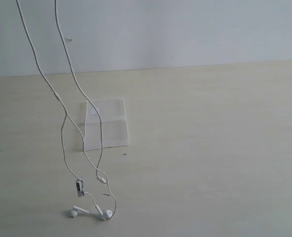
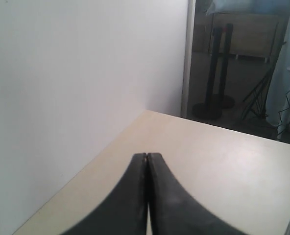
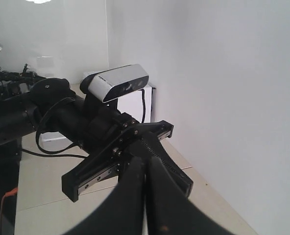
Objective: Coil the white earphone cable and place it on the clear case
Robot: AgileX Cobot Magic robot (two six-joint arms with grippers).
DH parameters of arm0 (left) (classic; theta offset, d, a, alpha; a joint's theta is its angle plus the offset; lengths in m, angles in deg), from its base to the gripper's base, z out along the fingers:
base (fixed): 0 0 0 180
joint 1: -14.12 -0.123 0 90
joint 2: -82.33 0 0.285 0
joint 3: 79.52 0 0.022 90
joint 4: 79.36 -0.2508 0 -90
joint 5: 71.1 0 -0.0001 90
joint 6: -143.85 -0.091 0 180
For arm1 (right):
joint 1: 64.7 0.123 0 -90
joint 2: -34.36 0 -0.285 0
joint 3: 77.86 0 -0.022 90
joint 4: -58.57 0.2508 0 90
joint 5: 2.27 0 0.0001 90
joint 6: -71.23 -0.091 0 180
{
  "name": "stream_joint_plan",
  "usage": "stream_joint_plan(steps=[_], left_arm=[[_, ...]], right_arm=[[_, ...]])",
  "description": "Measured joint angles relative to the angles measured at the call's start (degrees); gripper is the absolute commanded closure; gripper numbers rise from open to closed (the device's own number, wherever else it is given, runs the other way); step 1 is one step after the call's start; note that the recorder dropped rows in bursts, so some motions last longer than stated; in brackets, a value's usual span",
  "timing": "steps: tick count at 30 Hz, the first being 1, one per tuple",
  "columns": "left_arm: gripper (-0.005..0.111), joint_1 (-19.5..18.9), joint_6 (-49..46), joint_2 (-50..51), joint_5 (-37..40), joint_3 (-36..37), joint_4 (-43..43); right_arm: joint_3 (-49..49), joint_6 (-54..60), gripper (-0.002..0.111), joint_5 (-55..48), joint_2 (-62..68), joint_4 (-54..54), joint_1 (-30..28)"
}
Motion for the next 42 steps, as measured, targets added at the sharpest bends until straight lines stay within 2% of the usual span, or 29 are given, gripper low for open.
stream_joint_plan(steps=[8, 16, 28, 31, 35, 39, 42], left_arm=[[0.106, 0.0, 0.2, 0.0, 0.0, 0.0, 0.0], [0.097, 0.0, -0.5, 0.0, 0.0, 0.0, 0.4], [0.096, 0.0, -0.6, 0.0, 0.0, 0.0, -1.1], [0.085, 0.0, -0.5, 0.0, 0.0, 0.0, -1.8], [0.061, 0.0, -0.7, 0.0, 0.0, 0.0, -1.6], [0.060, 0.9, -1.7, 0.0, 0.0, 0.0, -1.3], [0.059, 4.3, -3.6, 0.0, -0.1, 0.0, -1.8]], right_arm=[[0.0, 0.2, 0.108, 0.0, -1.2, 0.3, 0.0], [0.0, 0.7, 0.108, -0.6, -1.4, 1.0, 0.0], [0.0, 1.0, 0.108, -0.6, -1.4, 1.0, 0.0], [0.0, 1.1, 0.108, -0.6, -1.4, 1.0, 0.0], [0.0, 1.1, 0.108, -0.6, -1.4, 1.1, 0.0], [0.0, 1.1, 0.108, -0.6, -1.4, 1.2, 0.0], [0.0, 1.1, 0.108, -0.6, -1.4, 1.2, 0.0]])
